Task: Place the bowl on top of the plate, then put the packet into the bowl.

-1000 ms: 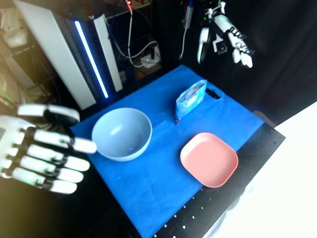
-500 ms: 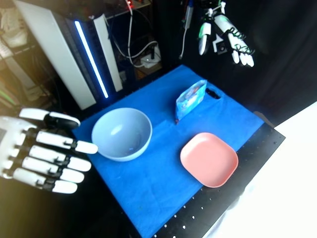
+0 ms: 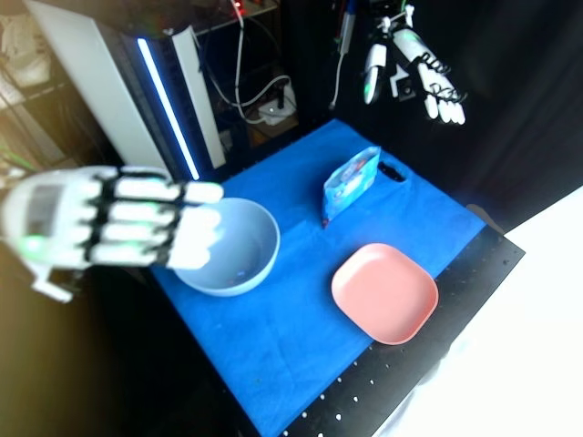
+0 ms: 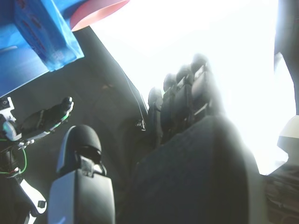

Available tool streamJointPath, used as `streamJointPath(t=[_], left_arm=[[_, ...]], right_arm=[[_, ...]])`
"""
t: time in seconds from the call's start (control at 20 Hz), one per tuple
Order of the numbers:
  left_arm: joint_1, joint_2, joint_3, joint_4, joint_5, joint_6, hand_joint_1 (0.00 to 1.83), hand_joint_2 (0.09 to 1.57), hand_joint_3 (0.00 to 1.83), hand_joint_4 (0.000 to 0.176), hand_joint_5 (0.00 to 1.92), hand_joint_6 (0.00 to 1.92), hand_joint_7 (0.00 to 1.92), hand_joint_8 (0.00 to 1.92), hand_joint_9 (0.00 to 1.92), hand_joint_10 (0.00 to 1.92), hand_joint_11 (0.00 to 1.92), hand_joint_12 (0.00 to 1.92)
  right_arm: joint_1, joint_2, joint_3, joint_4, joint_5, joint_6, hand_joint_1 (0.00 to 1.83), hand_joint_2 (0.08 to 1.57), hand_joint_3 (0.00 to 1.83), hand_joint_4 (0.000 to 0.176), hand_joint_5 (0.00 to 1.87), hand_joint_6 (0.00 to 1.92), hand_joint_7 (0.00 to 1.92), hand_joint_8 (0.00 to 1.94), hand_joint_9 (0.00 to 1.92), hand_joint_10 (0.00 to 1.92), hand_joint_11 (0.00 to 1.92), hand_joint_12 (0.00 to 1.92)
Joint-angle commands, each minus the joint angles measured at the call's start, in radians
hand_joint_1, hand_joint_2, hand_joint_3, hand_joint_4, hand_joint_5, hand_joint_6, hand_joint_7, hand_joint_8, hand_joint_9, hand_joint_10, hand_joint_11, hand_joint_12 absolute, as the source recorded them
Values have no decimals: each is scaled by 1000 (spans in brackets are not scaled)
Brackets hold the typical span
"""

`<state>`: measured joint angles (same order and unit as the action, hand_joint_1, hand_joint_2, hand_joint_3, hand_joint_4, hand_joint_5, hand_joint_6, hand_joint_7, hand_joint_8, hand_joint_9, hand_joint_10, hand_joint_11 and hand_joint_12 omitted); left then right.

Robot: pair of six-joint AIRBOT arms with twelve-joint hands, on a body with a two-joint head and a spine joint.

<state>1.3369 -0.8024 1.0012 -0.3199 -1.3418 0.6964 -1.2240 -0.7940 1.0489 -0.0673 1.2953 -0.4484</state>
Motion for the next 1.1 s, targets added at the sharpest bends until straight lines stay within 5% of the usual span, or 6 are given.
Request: streamJointPath(t=[0.0,0.1,0.45,0.6,0.85,1.05], left_arm=[[-11,-4,5,-13,-123,-6,463,1137,0,60,212,1,163,2,88,1,0,156],[-11,-4,5,-13,-121,-6,462,1138,0,63,219,1,166,1,93,2,0,190],[-11,-9,6,-13,-120,-9,470,1132,0,75,210,0,160,0,87,0,0,174],[-11,-10,7,-13,-122,-10,460,1127,0,72,204,0,162,0,94,2,0,200],[-11,-11,8,-13,-123,-13,468,1125,0,82,207,0,174,1,104,2,0,243],[-11,-15,9,-13,-122,-18,483,1138,2,78,198,1,180,1,115,3,0,242]], right_arm=[[19,-2,-5,11,98,4,588,897,2,144,249,1,141,0,148,1,0,450],[33,-3,-7,-31,59,4,531,895,0,170,219,0,106,3,92,9,1,230],[109,-33,7,-162,-140,5,550,962,11,89,210,12,173,4,188,7,130,243],[167,-56,23,-242,-232,15,585,980,1,95,201,0,161,1,209,1,55,553],[212,-113,85,-346,-336,111,660,909,0,0,341,10,238,2,303,3,15,863],[242,-132,109,-395,-423,111,766,876,0,0,492,2,327,0,363,4,80,707]])
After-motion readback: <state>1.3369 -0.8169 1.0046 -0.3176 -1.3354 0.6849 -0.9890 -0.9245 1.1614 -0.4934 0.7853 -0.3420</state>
